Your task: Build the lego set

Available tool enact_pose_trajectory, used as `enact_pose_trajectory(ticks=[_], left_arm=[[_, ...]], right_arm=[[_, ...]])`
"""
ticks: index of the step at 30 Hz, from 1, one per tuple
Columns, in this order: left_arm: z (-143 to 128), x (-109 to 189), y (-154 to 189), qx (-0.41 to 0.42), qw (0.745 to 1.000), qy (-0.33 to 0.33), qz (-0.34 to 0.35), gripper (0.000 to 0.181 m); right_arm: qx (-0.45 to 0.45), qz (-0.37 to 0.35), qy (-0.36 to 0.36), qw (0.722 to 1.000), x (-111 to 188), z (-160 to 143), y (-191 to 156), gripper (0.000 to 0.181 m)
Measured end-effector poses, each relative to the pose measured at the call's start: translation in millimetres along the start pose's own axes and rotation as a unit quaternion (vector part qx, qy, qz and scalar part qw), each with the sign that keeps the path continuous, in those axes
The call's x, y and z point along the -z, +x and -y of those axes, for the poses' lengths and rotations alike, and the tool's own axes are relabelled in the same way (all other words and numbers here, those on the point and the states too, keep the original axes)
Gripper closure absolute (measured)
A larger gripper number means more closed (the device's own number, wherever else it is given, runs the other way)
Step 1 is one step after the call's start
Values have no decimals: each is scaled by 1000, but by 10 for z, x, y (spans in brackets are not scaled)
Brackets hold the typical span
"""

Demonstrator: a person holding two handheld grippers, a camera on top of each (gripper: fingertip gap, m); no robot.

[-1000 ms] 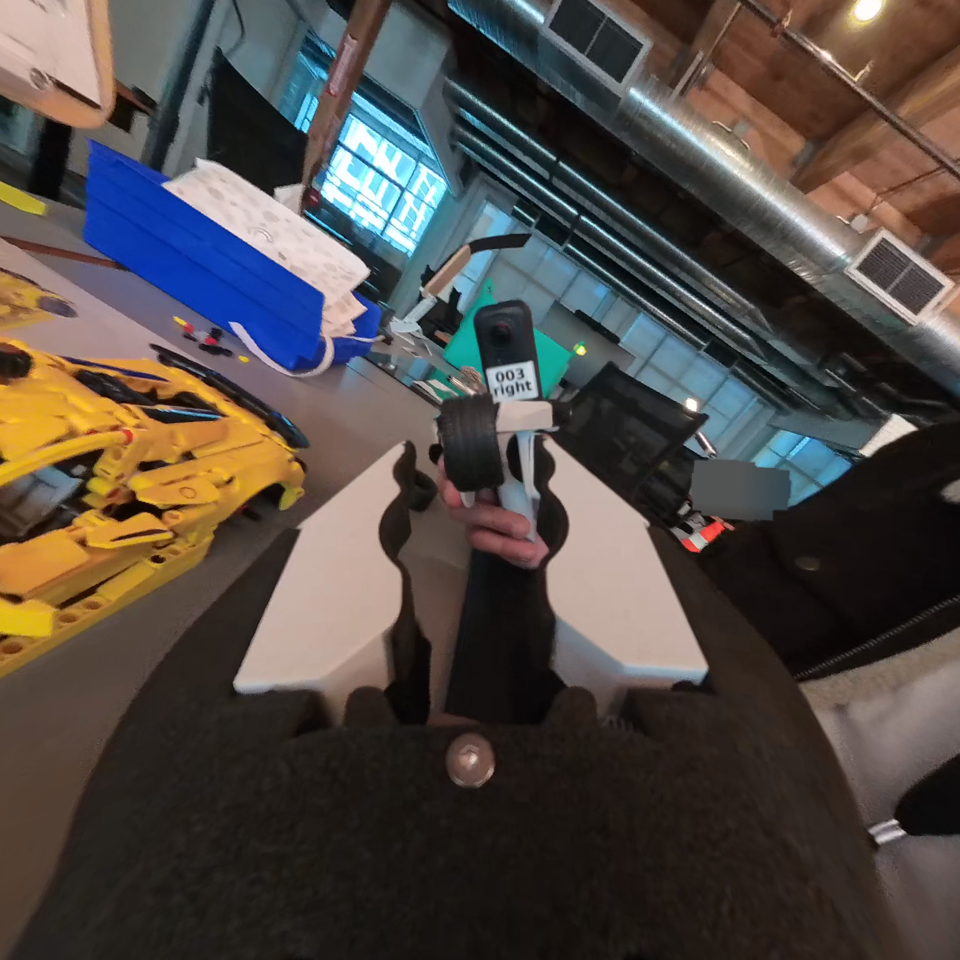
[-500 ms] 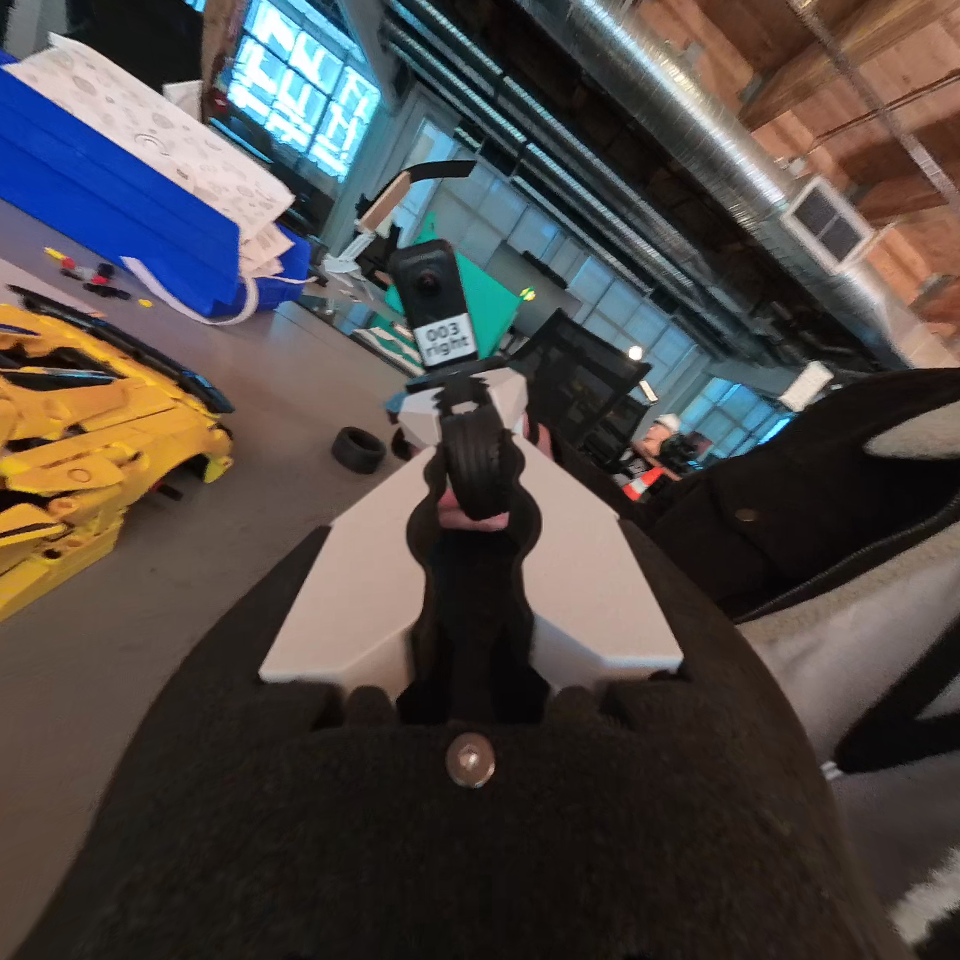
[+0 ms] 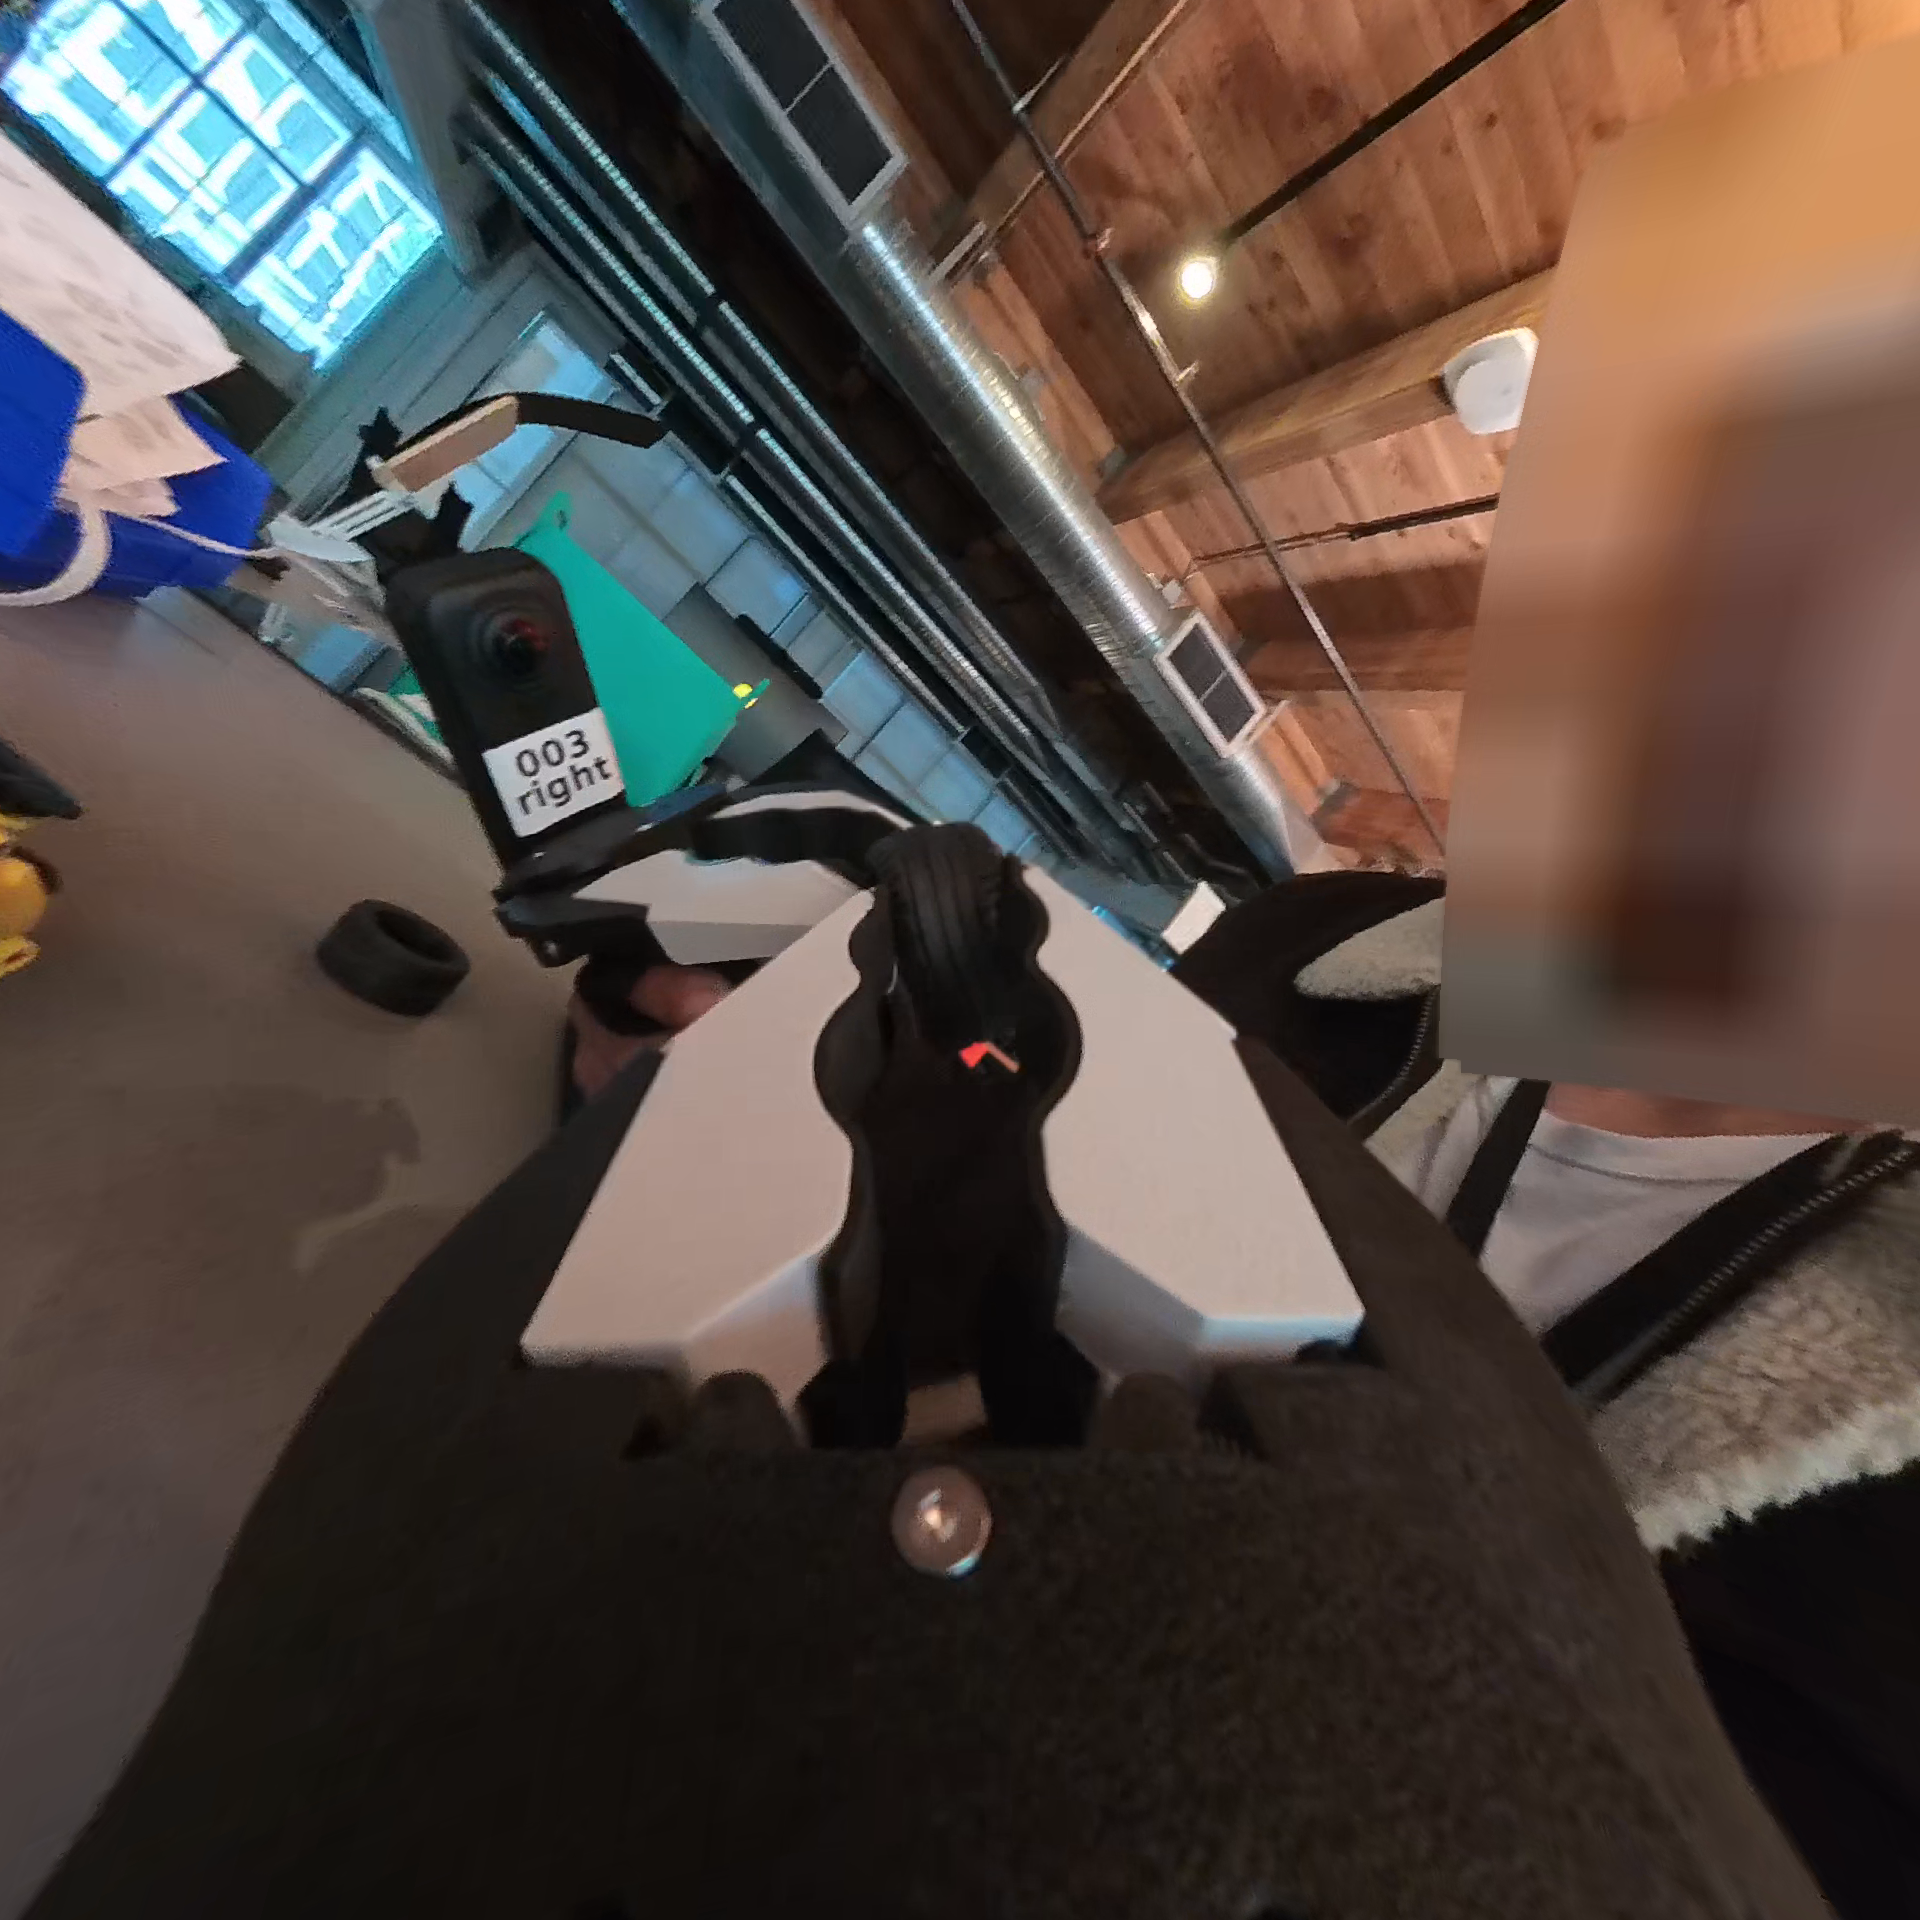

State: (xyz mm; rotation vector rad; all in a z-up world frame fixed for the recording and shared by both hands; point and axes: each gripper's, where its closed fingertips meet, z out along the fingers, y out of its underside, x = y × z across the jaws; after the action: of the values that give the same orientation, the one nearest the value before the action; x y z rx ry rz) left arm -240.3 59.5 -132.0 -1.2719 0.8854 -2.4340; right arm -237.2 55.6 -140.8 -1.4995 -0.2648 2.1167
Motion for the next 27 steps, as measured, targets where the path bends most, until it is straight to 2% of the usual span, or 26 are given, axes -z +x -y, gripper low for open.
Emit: enact_pose_trajectory(ticks=[2,4,6,13,18,20,23,27], left_arm=[[-2,36,-121,-9,999,-6,43,161],[15,47,-144,-19,998,-8,52,160],[11,82,-257,-35,995,-18,95,161],[-72,60,-379,-71,986,-56,139,161],[-170,51,-536,-89,973,-92,190,160],[-79,82,-518,-82,978,-64,183,160],[-36,105,-507,-98,975,-53,192,160],[3,131,-523,-96,974,-41,199,160]], right_arm=[[-21,-25,18,999,58,60,114,170],[-37,-27,28,999,61,92,145,168],[-16,-77,41,996,111,135,248,172],[35,-159,46,986,210,161,348,172],[120,-254,44,959,295,224,443,170],[131,-229,59,963,256,244,404,166],[78,-187,66,977,235,239,376,160],[155,-235,58,958,251,251,407,155]])
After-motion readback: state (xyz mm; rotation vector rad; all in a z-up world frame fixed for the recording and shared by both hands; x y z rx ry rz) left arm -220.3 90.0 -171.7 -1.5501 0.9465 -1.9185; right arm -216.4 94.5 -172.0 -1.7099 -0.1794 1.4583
